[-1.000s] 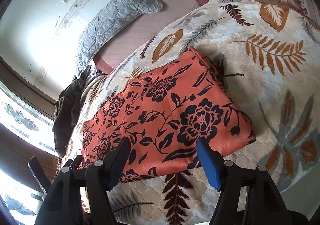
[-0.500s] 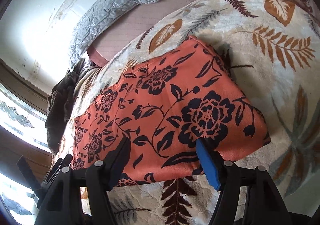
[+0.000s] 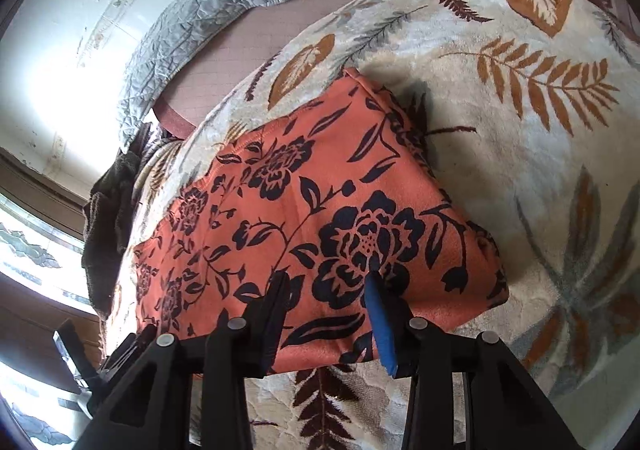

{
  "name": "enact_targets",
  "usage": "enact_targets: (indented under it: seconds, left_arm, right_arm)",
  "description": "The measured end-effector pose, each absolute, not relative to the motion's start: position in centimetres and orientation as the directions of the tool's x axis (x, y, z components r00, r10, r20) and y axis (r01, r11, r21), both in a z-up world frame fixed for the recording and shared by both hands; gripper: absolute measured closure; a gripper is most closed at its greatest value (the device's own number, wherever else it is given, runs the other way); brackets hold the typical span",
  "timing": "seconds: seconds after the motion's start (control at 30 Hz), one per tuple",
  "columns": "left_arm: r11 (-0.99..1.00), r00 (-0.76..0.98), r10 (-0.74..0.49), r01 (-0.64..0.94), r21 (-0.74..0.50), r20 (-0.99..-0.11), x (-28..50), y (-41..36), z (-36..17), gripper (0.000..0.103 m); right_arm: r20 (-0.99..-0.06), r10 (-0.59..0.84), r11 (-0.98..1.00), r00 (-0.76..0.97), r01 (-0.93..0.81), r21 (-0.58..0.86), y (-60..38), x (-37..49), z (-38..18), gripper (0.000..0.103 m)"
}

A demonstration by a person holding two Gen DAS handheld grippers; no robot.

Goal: Fold small clothes

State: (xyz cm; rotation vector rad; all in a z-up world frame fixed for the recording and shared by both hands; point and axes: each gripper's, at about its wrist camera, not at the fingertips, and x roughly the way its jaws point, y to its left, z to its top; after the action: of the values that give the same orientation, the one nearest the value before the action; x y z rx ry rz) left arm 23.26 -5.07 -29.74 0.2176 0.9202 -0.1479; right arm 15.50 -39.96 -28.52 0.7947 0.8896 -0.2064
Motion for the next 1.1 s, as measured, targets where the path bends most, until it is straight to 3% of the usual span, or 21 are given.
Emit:
enact_targets:
  seconds: [0.13, 0.27, 0.63, 0.93, 0.97, 1.07, 1.1]
  left_arm:
    - [0.983, 0.622, -0.069, 0.175, 0.053, -0.780, 22.8, -3.1, -28.4, 0.028]
    - [0.997, 0.644, -0.050, 0.082, 0.005, -0.764, 22.8, 0.2, -27.5, 0.028]
    - [0.999, 0.579, 0.039, -0.004, 0.045, -0.815, 24.0, 3.4, -29.4, 0.028]
    - [1.000, 0.545, 0.011, 0.003, 0.015, -0.838, 24.7, 3.7, -29.9, 0.028]
    - [1.000, 0.543, 0.006, -0.001, 0.006, -0.840, 24.9, 3.9, -29.9, 0.028]
    - [1.000, 0.532, -0.012, -0.016, -0.025, -0.846, 25.3, 4.3, -29.9, 0.028]
    - [0.999, 0.530, -0.018, -0.021, -0.034, -0.848, 25.4, 4.5, -29.9, 0.028]
  right_arm:
    - [-0.707, 0.201, 0.649, 0.678, 0.448, 0.614, -40.6, 12.9, -27.4, 0.056]
    - [-0.656, 0.239, 0.537, 0.716, 0.465, 0.704, -41.6, 9.6, -27.9, 0.042]
    - [-0.622, 0.257, 0.288, 0.740, 0.556, 0.780, -44.1, 8.6, -33.9, 0.043]
    - [-0.520, 0.167, 0.207, 0.838, 0.486, 0.849, -44.8, 11.1, -35.2, 0.043]
    - [-0.530, 0.160, 0.224, 0.833, 0.492, 0.841, -44.8, 11.5, -35.0, 0.046]
    - [-0.575, 0.173, 0.268, 0.800, 0.523, 0.809, -44.4, 13.3, -34.8, 0.080]
    - [-0.593, 0.166, 0.281, 0.788, 0.539, 0.794, -44.2, 13.7, -34.7, 0.080]
